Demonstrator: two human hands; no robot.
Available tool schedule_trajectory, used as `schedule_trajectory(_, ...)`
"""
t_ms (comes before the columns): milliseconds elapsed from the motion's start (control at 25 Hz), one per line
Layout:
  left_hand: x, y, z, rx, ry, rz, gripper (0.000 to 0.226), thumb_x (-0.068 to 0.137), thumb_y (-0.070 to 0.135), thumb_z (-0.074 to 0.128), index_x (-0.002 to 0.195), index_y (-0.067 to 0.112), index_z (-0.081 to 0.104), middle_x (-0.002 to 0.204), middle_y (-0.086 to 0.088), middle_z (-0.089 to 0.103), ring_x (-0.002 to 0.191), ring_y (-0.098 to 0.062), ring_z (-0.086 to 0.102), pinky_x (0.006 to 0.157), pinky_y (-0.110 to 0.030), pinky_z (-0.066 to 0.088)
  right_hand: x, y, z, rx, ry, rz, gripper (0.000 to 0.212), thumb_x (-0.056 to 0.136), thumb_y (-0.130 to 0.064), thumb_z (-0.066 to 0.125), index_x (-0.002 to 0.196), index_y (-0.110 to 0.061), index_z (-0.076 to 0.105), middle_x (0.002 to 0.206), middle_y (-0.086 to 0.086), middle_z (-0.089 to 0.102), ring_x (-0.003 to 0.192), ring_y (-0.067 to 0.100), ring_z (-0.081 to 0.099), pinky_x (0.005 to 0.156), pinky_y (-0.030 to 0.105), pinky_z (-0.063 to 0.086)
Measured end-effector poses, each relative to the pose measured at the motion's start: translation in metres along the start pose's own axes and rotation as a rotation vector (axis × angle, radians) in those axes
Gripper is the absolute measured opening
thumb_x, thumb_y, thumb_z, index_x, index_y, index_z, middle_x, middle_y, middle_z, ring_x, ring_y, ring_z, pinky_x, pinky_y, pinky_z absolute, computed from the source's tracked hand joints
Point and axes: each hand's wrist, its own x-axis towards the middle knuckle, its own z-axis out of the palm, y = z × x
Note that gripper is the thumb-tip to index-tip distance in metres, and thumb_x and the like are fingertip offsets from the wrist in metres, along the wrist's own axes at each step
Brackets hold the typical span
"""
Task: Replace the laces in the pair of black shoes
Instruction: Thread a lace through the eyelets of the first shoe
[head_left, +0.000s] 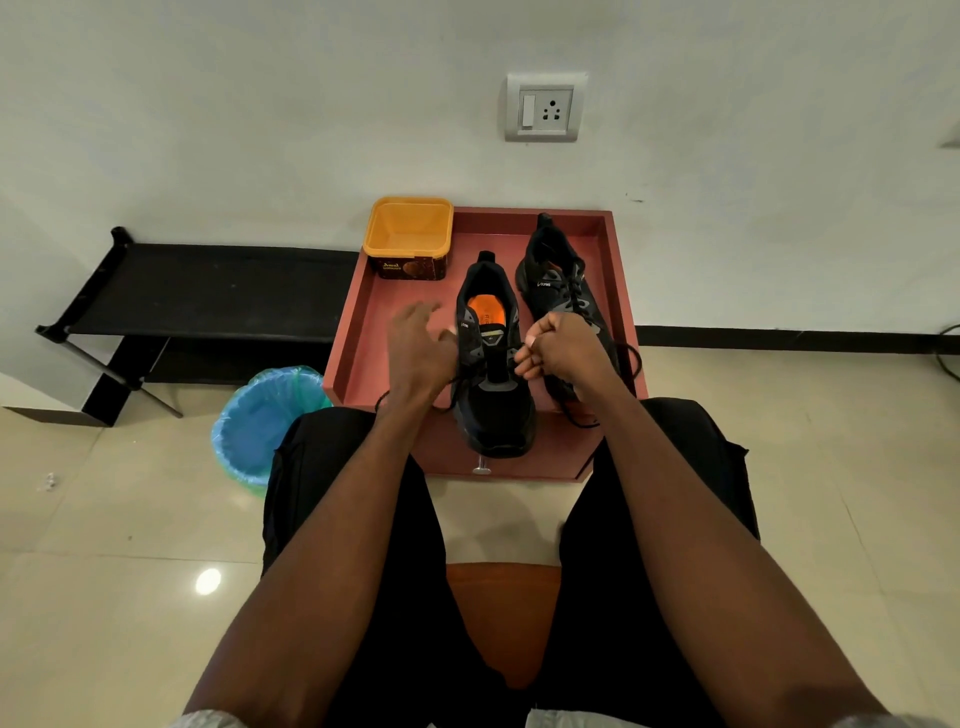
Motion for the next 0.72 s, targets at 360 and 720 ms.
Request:
schedule_trajectory(360,0.001,0.012,0.027,-0.364,-0.262,0.114,0.014,0.089,0.008,0.069,0.099,0.015,0.075,0.092,-0.001,0.074,0.089,-0.015,0.070,0.085,-0.036,0.056,0.016,0.010,0.009,0.130,0.074,0.017,0.016,0.091,-0.015,0.070,0.078,-0.008,0.065,0.066,0.007,0.060,0.053,0.011,0.050,0.050,0.022,0.041)
schedule_trajectory(720,0.014,0.003,0.050,0.073,-0.080,0.189,0.012,0.091,0.018,0.064,0.094,0.016,0.075,0.108,0.001,0.056,0.107,-0.023,0.047,0.093,-0.039,0.042,0.029,0.021,0.018,0.144,0.268,0.063,0.024,0.095,-0.018,0.061,0.073,-0.009,0.062,0.070,0.006,0.059,0.061,0.016,0.052,0.058,0.032,0.043)
